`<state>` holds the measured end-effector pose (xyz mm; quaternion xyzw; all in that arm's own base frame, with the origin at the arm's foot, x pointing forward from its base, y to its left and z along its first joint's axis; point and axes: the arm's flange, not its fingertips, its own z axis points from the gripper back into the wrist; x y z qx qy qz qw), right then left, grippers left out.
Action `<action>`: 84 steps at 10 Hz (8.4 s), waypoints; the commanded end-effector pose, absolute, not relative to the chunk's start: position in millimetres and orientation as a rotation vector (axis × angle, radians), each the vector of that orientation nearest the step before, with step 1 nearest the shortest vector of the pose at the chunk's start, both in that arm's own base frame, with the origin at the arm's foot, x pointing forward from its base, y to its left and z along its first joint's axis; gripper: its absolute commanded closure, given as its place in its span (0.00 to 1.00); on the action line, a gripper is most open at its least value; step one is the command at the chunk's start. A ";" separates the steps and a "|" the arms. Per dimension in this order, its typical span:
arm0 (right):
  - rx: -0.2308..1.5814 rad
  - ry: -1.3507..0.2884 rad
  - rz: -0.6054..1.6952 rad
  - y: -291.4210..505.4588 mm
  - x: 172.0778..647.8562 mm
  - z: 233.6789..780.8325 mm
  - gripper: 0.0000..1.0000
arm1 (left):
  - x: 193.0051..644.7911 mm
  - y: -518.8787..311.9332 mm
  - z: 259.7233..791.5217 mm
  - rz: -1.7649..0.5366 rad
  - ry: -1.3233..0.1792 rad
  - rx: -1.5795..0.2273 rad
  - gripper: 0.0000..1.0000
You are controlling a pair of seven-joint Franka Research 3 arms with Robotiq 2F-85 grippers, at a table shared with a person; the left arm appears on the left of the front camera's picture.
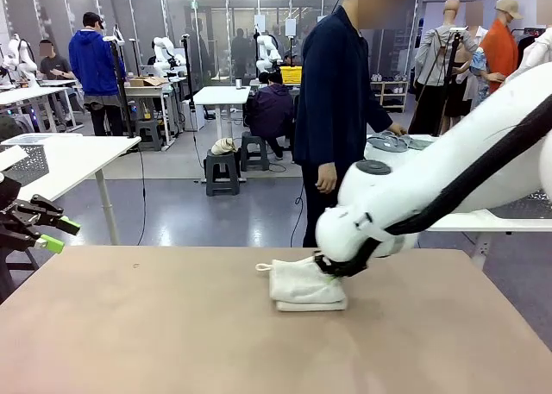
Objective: Fold the towels and place them in the basket.
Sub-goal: Place the folded Towel with hook on the right side of the table, then when a person lays out a Towel with hook on the table, fold it in half twice.
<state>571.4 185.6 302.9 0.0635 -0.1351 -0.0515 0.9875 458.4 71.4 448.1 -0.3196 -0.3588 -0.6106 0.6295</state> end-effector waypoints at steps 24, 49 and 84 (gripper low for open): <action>0.131 -0.442 -0.213 -19.9 515.7 522.0 0.31 | 456.4 70.5 449.5 -1.398 -0.830 -0.727 0.34; 0.184 -0.303 -0.151 155.8 391.5 562.0 0.31 | 456.4 70.5 449.5 -1.398 -0.830 -0.727 0.34; -0.010 0.012 1.481 298.8 361.3 535.2 0.00 | 369.7 -248.1 513.5 -1.569 -0.085 0.116 0.00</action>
